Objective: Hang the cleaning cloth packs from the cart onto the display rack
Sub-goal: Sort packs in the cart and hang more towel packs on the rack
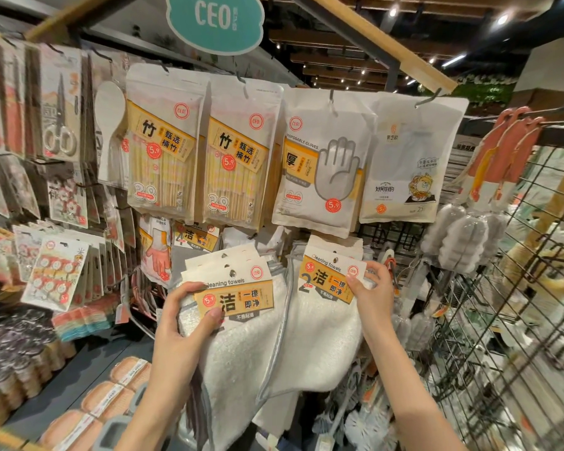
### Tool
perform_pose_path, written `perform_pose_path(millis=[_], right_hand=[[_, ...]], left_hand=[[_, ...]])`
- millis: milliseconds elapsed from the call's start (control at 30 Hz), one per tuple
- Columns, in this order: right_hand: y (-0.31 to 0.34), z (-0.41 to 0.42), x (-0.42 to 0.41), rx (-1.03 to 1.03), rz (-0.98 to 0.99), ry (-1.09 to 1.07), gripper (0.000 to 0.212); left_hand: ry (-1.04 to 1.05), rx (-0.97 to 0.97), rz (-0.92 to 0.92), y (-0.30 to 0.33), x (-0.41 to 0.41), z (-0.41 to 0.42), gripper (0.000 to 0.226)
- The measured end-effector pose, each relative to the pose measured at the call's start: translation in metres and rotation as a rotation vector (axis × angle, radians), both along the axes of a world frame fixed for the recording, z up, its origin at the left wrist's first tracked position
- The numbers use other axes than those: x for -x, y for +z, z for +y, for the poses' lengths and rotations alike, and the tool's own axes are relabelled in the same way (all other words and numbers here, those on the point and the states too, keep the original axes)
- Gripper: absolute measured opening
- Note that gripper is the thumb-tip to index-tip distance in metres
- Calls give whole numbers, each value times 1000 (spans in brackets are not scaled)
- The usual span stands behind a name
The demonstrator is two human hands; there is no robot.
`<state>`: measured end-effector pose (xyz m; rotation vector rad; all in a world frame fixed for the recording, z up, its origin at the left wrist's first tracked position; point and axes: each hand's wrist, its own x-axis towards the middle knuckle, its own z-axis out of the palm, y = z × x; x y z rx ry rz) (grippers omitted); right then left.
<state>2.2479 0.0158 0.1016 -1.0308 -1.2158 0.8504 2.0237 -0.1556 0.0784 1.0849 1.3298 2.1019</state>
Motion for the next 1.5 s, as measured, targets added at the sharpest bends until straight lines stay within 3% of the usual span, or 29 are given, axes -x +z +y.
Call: perform_pose_path(millis=[567, 767, 967, 1100, 1333, 1500], right_hand=[[-13, 45, 12, -99, -196, -240, 36], [-16, 55, 14, -52, -291, -275, 20], [-16, 50, 12, -50, -301, -267, 20], [-19, 40, 8, -73, -359, -236, 24], [-17, 9, 6, -73, -375, -218, 26], [2, -22, 17, -63, -224, 95, 20]], left_hand=[[-65, 59, 14, 7, -3, -1, 29], [-54, 77, 76, 8, -10, -3, 34], [-21, 120, 120, 0, -7, -3, 48], [-41, 112, 96, -1, -7, -3, 47], [-51, 80, 39, 3, -10, -7, 63], [-63, 73, 68, 4, -14, -7, 70]])
